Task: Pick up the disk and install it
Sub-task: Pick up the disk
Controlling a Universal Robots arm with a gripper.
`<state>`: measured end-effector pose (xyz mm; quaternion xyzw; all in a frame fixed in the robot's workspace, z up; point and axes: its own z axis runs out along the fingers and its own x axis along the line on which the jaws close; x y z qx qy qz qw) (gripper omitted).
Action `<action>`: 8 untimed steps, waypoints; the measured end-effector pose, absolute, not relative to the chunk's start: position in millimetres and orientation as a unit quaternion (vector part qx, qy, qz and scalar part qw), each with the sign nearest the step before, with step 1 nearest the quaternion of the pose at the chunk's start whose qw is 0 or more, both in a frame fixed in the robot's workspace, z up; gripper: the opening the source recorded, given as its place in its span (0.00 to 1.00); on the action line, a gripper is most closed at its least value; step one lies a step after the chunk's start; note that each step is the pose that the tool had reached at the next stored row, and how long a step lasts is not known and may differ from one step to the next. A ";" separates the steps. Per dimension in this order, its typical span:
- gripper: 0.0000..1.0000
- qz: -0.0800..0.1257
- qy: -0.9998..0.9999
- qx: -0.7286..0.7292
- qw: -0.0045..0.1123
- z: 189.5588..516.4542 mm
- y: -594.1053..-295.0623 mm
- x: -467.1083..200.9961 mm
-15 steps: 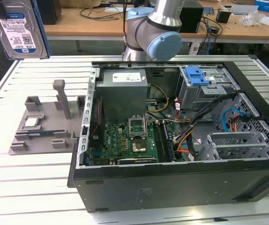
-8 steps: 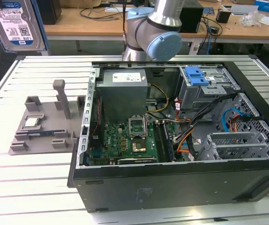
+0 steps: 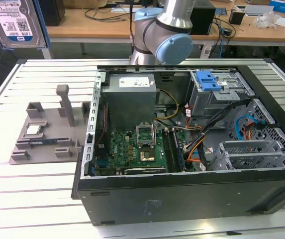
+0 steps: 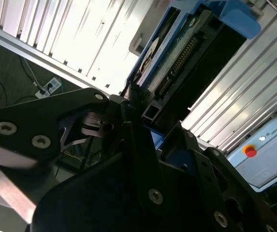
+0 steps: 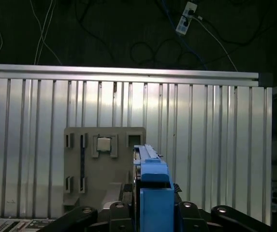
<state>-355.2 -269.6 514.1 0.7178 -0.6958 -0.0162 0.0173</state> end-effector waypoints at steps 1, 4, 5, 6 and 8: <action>0.37 -0.016 -0.696 0.718 0.017 514.2 -269.6 -355.3; 0.37 -0.016 -0.696 0.718 0.017 514.5 -269.6 -355.3; 0.37 -0.016 -0.696 0.718 0.017 514.6 -269.6 -355.2; 0.37 -0.016 -0.696 0.718 0.017 514.6 -269.5 -354.8; 0.37 -0.016 -0.696 0.718 0.017 514.6 -269.6 -347.3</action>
